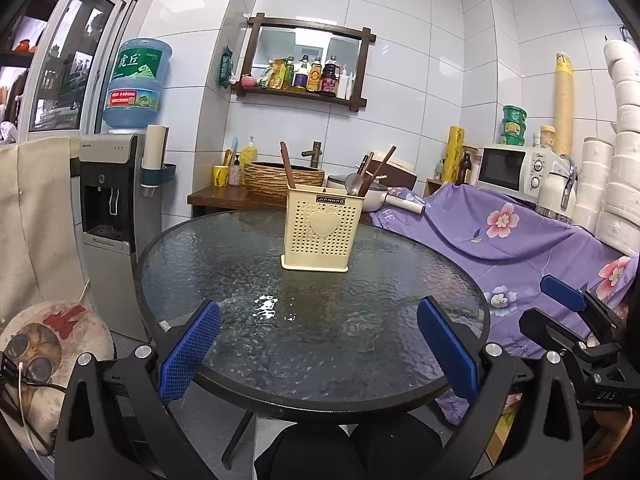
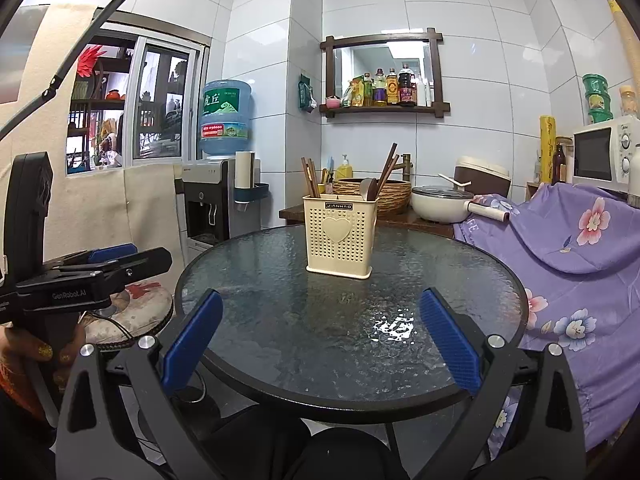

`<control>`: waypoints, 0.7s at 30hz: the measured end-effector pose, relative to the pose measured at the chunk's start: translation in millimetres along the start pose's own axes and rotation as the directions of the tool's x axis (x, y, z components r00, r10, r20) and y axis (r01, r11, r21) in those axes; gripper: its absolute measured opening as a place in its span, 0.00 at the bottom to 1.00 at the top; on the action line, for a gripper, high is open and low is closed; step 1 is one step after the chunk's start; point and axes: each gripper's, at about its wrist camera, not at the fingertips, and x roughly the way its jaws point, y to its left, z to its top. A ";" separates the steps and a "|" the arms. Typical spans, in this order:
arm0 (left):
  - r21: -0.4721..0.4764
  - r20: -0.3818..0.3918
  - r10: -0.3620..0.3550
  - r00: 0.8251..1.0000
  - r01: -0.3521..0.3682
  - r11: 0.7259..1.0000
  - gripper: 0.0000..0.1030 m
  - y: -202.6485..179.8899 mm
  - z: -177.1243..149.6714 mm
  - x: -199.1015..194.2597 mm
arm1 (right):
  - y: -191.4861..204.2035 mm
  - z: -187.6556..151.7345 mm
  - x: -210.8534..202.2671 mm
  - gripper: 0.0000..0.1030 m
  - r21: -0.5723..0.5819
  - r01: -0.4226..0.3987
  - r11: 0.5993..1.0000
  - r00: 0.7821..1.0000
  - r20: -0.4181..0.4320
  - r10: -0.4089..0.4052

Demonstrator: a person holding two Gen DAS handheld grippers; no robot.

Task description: Organize utensils

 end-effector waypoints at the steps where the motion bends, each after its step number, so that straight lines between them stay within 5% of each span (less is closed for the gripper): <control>1: 0.000 0.000 0.001 1.000 -0.001 1.000 0.94 0.1 -0.3 0.0 | 0.2 -0.2 0.0 0.94 0.000 0.000 1.000 1.000 0.000 0.000; 21: 0.008 -0.015 0.003 1.000 -0.003 1.000 0.94 1.2 -3.0 1.7 | 2.9 -3.7 3.1 0.94 0.012 -0.004 1.000 1.000 -0.018 0.004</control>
